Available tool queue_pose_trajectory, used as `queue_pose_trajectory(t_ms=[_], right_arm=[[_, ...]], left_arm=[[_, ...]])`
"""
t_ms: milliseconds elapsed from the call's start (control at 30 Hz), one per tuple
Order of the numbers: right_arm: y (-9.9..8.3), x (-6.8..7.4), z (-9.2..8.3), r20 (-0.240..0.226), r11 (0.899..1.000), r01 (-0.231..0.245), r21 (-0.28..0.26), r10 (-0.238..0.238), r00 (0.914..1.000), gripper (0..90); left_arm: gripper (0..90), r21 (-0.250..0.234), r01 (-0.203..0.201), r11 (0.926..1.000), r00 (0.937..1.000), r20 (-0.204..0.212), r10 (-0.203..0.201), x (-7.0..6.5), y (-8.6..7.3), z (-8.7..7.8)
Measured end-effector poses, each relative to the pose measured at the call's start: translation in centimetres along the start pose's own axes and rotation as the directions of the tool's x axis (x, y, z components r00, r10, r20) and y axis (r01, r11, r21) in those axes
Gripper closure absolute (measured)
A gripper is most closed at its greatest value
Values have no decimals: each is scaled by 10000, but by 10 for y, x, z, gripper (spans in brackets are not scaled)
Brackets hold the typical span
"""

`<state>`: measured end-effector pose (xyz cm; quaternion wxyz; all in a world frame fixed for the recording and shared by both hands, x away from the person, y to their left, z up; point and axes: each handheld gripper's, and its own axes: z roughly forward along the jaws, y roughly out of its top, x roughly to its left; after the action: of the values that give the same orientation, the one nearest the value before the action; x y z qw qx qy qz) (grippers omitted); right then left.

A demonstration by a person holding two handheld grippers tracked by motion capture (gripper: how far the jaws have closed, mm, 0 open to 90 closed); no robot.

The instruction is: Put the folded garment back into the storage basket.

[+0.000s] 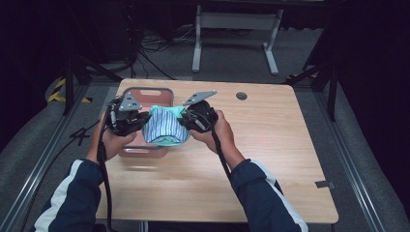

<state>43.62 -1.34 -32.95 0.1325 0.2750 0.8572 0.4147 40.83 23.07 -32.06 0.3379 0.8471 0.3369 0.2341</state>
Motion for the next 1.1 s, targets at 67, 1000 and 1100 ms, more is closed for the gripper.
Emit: queue_pose_trajectory(t_ms=[67,1000,1100], right_arm=[[4,2,6,-57,10000,57,-2,-57,10000,802],[36,25,99,-404,9951,364,918,-328,9986,798],[35,28,107,-330,9927,472,1112,-438,9985,796]], left_arm=[[823,29,49,10000,9999,-101,-48,3,-1,-1],[824,575,928,9940,9916,-952,-870,55,-43,3],[824,686,860,9939,9912,-1067,-784,55,-46,8]])
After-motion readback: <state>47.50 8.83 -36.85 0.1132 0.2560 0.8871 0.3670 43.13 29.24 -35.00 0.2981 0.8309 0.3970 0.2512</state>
